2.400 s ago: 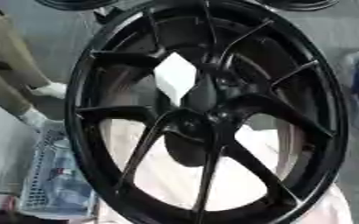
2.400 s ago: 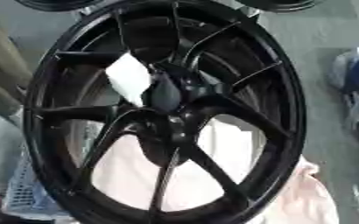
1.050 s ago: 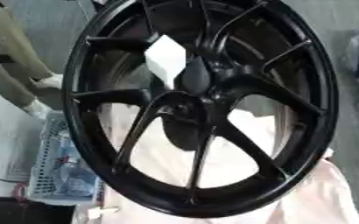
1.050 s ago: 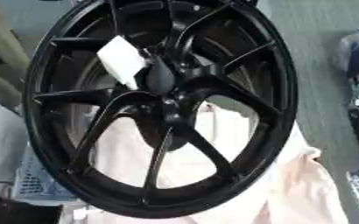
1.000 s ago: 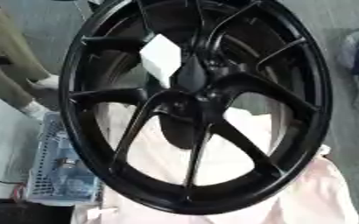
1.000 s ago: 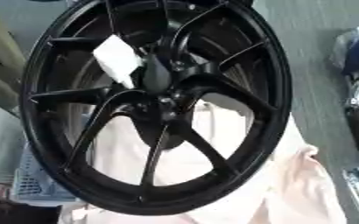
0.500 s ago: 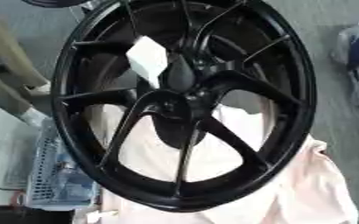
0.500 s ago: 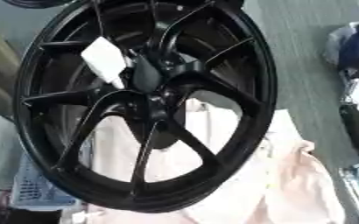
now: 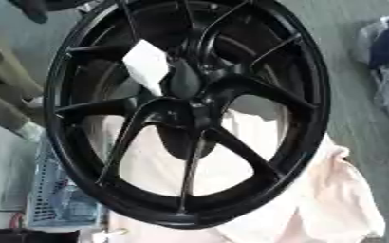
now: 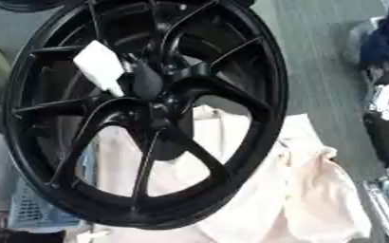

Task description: Pull the pin out of the wheel hub.

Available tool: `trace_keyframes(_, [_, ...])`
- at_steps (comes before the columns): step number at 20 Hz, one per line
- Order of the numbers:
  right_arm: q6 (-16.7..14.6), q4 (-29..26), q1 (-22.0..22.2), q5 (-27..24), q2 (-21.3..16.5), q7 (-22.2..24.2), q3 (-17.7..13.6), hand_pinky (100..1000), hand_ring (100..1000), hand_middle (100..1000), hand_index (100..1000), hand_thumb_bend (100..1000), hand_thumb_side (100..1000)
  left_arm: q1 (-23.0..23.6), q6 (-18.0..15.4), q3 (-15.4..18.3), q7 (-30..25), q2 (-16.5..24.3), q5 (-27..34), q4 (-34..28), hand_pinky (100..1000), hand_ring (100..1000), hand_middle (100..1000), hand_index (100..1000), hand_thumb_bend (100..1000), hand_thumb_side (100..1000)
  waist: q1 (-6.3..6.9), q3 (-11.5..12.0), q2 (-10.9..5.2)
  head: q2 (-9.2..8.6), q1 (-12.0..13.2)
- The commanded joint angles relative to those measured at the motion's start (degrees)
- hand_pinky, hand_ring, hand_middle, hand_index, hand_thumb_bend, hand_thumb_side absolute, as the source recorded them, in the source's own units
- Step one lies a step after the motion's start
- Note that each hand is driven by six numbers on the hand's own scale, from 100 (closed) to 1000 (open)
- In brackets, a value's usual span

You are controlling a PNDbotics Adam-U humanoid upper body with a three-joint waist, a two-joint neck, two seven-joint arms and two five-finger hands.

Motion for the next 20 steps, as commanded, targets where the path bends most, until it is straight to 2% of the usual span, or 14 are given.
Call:
trace_keyframes(1, [0.0,-1.0,-0.3,-0.4,-1.7,0.4,0.1,543,774,685,817,100,377,-2.7,0.8,-1.4,-0.8,-1.3,-0.8,1.8,824,780,737,830,115,610,-0.42,0.1,-1.41,0.32,0.4])
trace_keyframes(11, [-0.4,-1.0,-2.4,-2.3,-2.5,0.7,0.2,546,774,684,817,100,342,-8.4,3.3,-6.1,-0.8,-8.3,-1.9,8.5,828,792,749,842,126,600,-1.18,0.2,-1.27,-0.2,1.8])
trace_keyframes(16, [-0.6,-1.0,-3.5,-3.4,-2.5,1.4,0.2,547,773,683,816,100,357,-9.5,4.6,-8.5,-0.8,-10.6,-5.0,11.4,852,829,785,872,238,579,-1.18,0.1,-1.3,-0.38,2.2])
trace_keyframes(20, [-0.6,-1.0,-3.9,-4.1,-2.4,1.8,0.3,546,772,681,816,100,364,-10.0,5.2,-9.4,-0.8,-12.5,-6.0,14.0,865,832,786,870,282,526,-1.1,-0.1,-1.25,-0.48,2.5])
